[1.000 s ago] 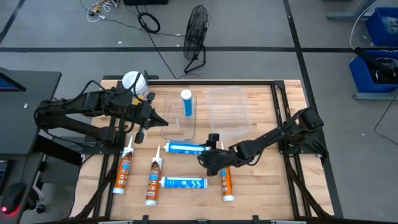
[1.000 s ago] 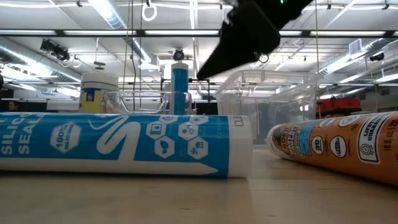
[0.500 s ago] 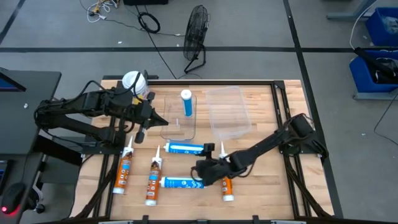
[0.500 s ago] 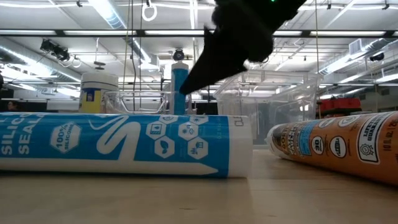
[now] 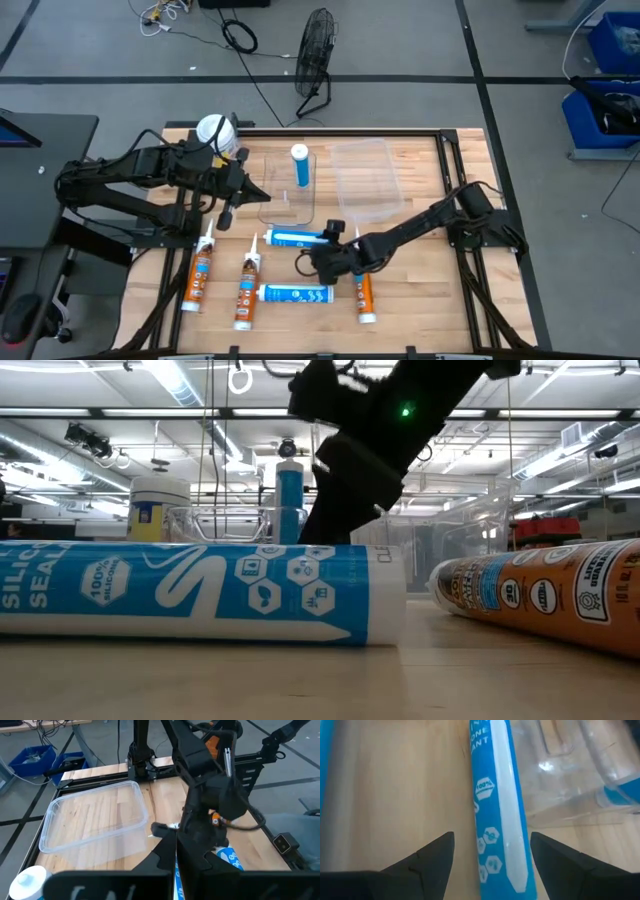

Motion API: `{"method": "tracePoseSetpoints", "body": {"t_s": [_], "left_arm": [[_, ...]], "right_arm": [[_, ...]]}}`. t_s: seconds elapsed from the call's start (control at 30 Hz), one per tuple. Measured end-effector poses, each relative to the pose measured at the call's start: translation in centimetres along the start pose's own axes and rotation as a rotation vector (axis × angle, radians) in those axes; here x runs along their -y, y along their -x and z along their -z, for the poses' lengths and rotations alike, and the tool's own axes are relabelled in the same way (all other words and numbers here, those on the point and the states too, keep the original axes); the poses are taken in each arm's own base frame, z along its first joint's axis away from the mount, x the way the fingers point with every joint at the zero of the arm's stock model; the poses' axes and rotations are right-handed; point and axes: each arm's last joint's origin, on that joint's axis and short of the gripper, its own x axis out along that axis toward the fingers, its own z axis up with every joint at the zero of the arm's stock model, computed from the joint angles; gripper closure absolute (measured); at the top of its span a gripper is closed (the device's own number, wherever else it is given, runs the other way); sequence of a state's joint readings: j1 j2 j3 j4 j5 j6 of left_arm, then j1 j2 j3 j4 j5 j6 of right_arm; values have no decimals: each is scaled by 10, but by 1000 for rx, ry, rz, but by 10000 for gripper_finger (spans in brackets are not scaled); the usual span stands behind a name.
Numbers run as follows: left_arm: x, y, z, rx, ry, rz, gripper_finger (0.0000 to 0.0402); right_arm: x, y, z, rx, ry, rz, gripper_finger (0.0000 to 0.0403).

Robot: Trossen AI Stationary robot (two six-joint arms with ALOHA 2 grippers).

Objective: Pick & place silicon tubes, Sealant and Lysol wipes
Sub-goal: Put the top blue sealant into the left transparent bin

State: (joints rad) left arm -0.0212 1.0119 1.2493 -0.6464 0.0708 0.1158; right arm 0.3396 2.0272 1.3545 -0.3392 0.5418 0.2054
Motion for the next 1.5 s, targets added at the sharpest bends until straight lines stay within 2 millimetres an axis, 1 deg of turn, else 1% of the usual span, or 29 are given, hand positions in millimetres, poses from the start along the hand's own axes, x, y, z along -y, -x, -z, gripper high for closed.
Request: {"method": "tracePoseSetpoints", "body": {"t_s": [0.1, 0.23, 0.4, 0.57, 0.83, 1.13, 1.23, 1.33, 1.43, 1.5], "left_arm": [[0, 0, 0, -1, 0, 0, 383], [0, 0, 0, 3, 0, -1, 383], [0, -1, -1, 6, 0, -1, 383], [0, -1, -1, 5, 0, -1, 383], [0, -1, -1, 5, 2, 0, 383], [0, -1, -1, 4, 8, -1, 383], [0, -1, 0, 0, 31, 0, 383], [1, -3, 5, -58, 56, 10, 383], [7, -8, 13, -158, 58, 39, 383], [12, -14, 14, -179, 66, 64, 383]], "right_arm": [[-1, -12, 8, -44, 22, 18, 135], [-1, -21, 9, -56, 14, 29, 135], [0, -23, 10, -75, -9, 5, 135], [4, -26, 11, -120, -38, -78, 139], [6, -27, 11, -139, -57, -143, 184], [4, -26, 11, -153, -50, -181, 188], [4, -24, 13, -185, -43, -194, 188], [3, -20, 19, -237, -34, -192, 189], [-1, -18, 20, -243, -18, -184, 189], [-2, -17, 21, -243, -12, -180, 189]]}}
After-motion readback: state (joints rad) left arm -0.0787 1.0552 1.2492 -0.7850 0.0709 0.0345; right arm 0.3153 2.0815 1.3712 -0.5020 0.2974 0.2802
